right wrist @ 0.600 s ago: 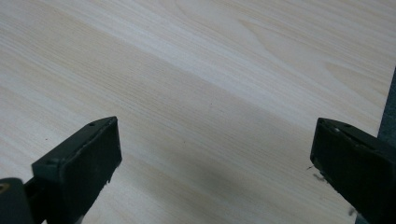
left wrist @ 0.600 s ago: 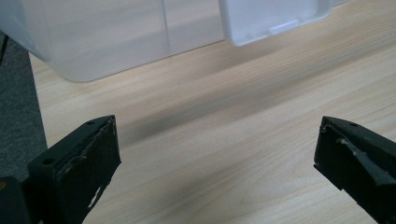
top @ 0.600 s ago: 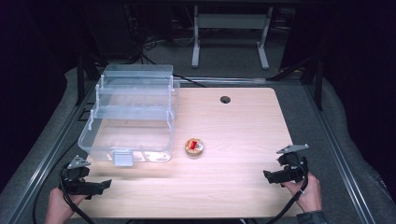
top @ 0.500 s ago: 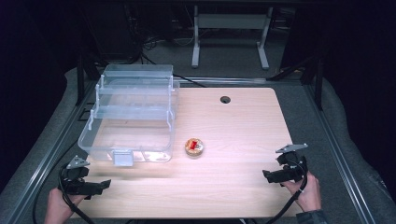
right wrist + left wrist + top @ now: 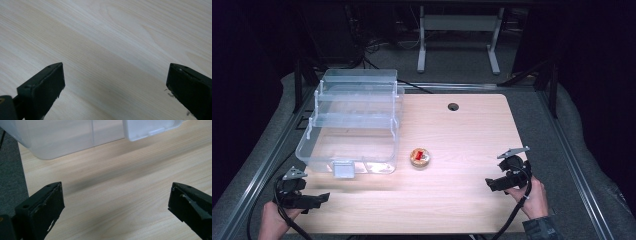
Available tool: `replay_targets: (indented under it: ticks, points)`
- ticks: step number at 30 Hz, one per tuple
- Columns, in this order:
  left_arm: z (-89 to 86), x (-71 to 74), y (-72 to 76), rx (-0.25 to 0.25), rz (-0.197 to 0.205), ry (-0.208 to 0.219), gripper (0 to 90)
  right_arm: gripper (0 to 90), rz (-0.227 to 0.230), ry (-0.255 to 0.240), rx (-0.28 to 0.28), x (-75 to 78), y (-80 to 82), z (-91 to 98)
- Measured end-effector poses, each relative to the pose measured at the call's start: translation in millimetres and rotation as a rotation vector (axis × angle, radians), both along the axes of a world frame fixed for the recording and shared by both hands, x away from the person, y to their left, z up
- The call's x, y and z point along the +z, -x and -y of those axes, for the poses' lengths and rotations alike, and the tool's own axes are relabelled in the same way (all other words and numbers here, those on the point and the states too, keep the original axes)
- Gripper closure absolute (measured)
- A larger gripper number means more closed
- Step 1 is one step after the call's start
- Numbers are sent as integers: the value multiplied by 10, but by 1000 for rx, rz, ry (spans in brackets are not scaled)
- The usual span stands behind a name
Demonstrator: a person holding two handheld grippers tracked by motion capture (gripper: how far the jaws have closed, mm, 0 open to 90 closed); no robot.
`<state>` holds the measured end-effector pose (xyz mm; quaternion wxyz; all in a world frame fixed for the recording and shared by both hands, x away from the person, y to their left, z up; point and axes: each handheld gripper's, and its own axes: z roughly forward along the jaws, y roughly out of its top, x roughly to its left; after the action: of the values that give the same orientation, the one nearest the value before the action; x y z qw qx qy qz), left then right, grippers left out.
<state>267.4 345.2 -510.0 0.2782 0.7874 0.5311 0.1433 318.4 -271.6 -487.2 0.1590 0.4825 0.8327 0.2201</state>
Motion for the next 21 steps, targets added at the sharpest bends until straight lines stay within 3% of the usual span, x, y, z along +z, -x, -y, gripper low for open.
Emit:
replay_targets:
  ticks: [21]
  points:
    - [-36, -29, 1, 0, -22, 8, 1, 0, -72, 10, 152, 51, -484, -673]
